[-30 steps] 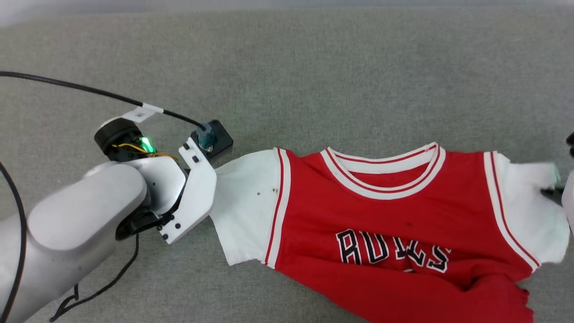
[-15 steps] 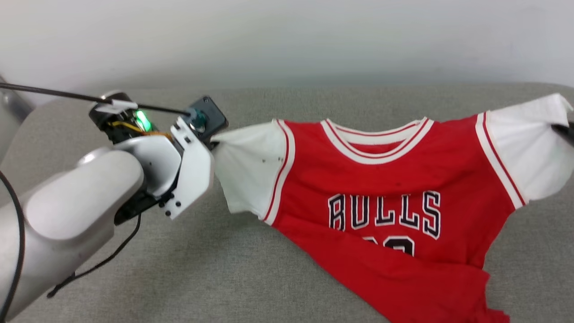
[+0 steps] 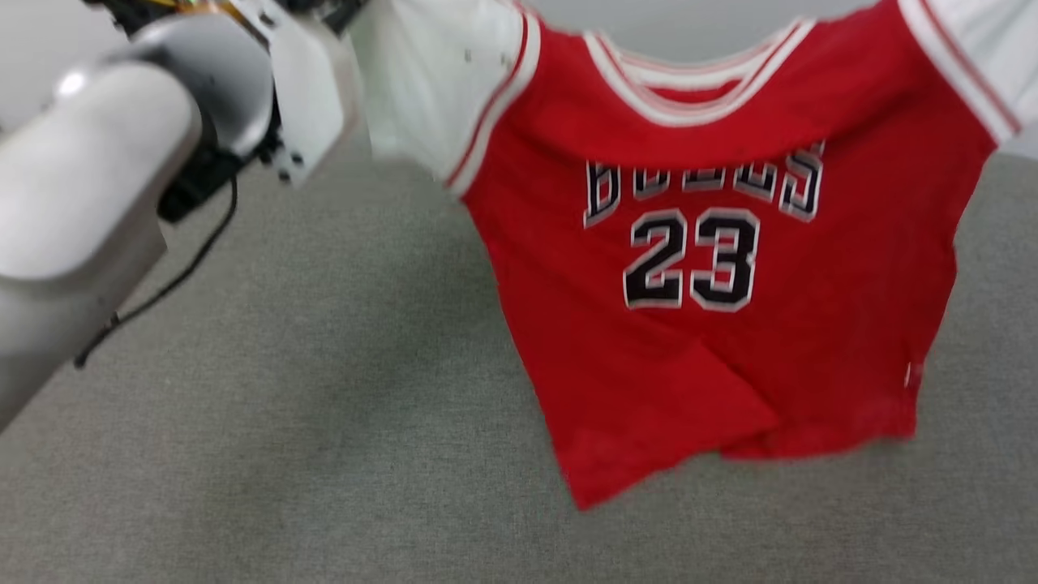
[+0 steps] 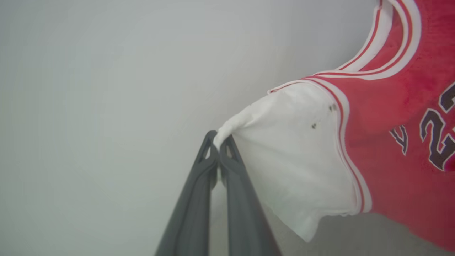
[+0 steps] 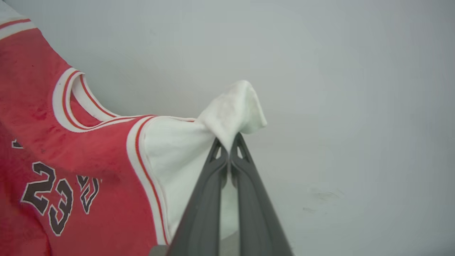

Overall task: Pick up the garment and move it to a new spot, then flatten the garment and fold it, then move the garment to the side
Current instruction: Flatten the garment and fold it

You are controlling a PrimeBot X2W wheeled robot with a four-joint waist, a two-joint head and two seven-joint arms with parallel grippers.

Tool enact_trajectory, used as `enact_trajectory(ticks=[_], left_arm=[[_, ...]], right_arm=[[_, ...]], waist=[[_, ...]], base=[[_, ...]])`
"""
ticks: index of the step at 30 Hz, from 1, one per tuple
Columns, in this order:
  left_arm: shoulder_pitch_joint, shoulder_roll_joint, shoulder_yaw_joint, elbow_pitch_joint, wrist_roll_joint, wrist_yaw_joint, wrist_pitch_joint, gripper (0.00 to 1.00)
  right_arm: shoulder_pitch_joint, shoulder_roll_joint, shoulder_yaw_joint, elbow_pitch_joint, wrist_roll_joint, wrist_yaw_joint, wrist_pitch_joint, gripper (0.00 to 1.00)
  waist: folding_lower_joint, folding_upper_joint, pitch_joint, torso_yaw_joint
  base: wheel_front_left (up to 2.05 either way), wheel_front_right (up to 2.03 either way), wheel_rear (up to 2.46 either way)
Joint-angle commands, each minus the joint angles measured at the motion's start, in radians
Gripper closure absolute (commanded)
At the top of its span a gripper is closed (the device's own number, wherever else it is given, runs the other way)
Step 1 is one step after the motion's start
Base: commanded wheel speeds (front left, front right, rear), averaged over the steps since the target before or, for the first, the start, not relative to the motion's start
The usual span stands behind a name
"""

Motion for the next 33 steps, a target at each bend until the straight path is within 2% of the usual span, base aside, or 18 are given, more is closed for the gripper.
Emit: enact_trajectory(ticks=[1, 11, 20, 28, 33], left_arm=[[-0.038, -0.010, 0.010, 0.017, 0.017, 0.007, -0.016, 1.00], [-0.317, -0.069, 0.091, 0.156, 0.113, 0.040, -0.108, 1.00], [-0.525, -0.111, 0.161, 0.276, 0.148, 0.068, -0.210, 1.00], [-0.590, -0.124, 0.193, 0.355, 0.131, 0.054, -0.264, 1.00], [-0.542, -0.133, 0.174, 0.384, 0.130, 0.050, -0.280, 1.00]], right_arm=[[-0.050, 0.018, 0.001, 0.015, -0.024, -0.001, -0.011, 1.00], [-0.432, 0.149, 0.017, 0.196, -0.178, -0.001, -0.067, 1.00], [-0.741, 0.247, 0.024, 0.386, -0.302, -0.001, -0.154, 1.00], [-0.844, 0.307, 0.079, 0.513, -0.313, -0.001, -0.226, 1.00], [-0.810, 0.326, 0.119, 0.581, -0.286, -0.001, -0.266, 1.00]], waist=[[0.0000, 0.0000, 0.031, 0.000], [0.0000, 0.0000, 0.234, 0.001], [0.0000, 0.0000, 0.381, 0.008], [0.0000, 0.0000, 0.449, 0.020], [0.0000, 0.0000, 0.470, 0.028]], base=[[0.00, 0.00, 0.00], [0.00, 0.00, 0.00], [0.00, 0.00, 0.00], [0.00, 0.00, 0.00], [0.00, 0.00, 0.00]])
